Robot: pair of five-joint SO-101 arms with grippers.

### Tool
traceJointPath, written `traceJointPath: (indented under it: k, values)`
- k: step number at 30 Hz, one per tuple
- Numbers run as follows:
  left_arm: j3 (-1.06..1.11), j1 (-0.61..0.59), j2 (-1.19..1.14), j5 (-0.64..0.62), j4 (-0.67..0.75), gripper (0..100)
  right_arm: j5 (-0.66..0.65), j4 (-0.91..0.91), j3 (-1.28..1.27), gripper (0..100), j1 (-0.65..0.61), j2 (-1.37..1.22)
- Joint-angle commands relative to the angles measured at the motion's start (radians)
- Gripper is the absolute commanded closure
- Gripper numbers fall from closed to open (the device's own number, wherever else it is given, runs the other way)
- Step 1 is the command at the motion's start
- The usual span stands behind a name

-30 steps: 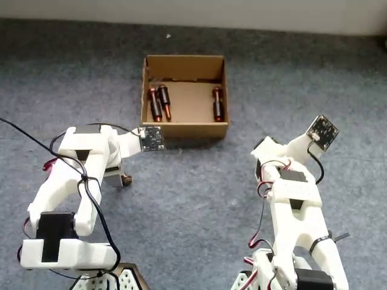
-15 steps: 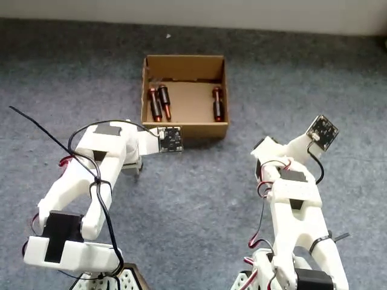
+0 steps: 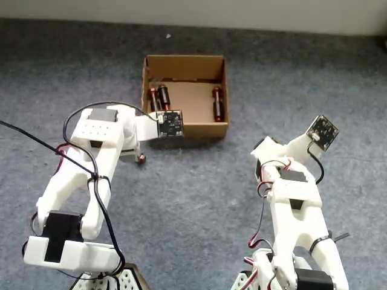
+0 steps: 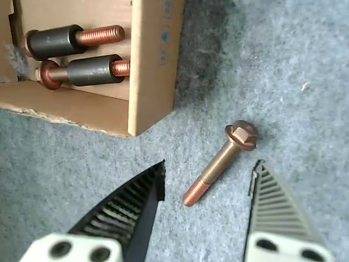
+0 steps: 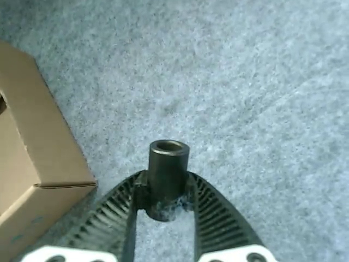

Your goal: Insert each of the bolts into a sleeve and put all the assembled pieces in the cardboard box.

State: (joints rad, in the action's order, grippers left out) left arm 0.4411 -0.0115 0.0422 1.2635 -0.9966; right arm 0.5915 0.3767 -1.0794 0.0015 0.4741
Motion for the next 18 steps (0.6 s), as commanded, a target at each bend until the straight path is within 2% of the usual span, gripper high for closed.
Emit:
traceJointPath:
  k: [1, 4, 7, 14, 18]
  values:
    - [-0.074, -0.027, 0.001, 0.0, -0.058, 75, 0.003, -0.021, 0.012, 99.4, 0.013, 0.053]
    - [-0.076, -0.03, -0.036, 0.066, -0.06, 75, 0.003, -0.021, 0.012, 99.4, 0.013, 0.053]
    - [-0.139, -0.03, -0.136, 0.066, -0.068, 75, 0.003, -0.021, 0.012, 99.4, 0.013, 0.053]
    - [-0.46, -0.042, -0.41, 0.066, -0.278, 75, 0.003, -0.021, 0.012, 99.4, 0.013, 0.053]
    - [-0.581, -0.045, -0.539, 0.061, -0.322, 76, 0.003, -0.021, 0.012, 99.4, 0.013, 0.053]
